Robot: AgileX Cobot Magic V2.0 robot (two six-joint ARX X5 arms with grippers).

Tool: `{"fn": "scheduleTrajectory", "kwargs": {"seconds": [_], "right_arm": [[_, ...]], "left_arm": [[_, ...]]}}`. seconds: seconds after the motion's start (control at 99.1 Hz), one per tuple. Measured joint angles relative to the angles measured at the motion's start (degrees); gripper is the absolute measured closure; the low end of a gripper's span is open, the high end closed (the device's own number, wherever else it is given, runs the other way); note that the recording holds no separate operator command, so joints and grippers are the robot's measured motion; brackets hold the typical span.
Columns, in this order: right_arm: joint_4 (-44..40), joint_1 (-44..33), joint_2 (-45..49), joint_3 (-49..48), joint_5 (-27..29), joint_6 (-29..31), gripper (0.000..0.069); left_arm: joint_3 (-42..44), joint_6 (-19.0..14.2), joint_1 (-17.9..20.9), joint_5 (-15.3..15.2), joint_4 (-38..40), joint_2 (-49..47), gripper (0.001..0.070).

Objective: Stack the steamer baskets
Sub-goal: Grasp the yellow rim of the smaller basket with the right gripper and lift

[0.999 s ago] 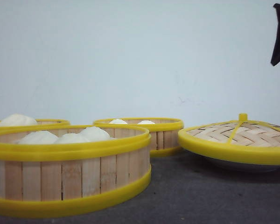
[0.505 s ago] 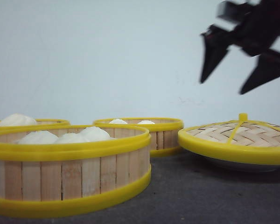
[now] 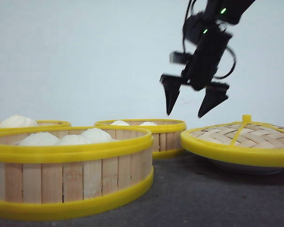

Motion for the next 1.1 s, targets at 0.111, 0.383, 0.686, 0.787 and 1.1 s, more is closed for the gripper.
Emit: {"fn": "scheduleTrajectory", "kwargs": {"seconds": [0.111,0.383,0.686,0.787,1.1], "right_arm": [[-0.7,0.2,3.6,2.9,0.1,-0.2,0.0239],[-0.6,0.4,4.5,2.9,0.2,-0.2,0.0521],[-0.4,0.4,4.7,2.9,0.3,0.5,0.0662],[-0.4,0.4,4.7,2.9,0.3,1.0,0.0663],[-3.6,0.7,4.7,7.7,0.2,7.1,0.0662]], "left_arm": [[0.0,0.0,0.0,0.0,0.0,0.0,0.0297],[0.0,0.0,0.0,0.0,0.0,0.0,0.0297],[0.0,0.0,0.0,0.0,0.0,0.0,0.0297],[0.0,0.0,0.0,0.0,0.0,0.0,0.0297],[0.0,0.0,0.0,0.0,0.0,0.0,0.0297]]}}
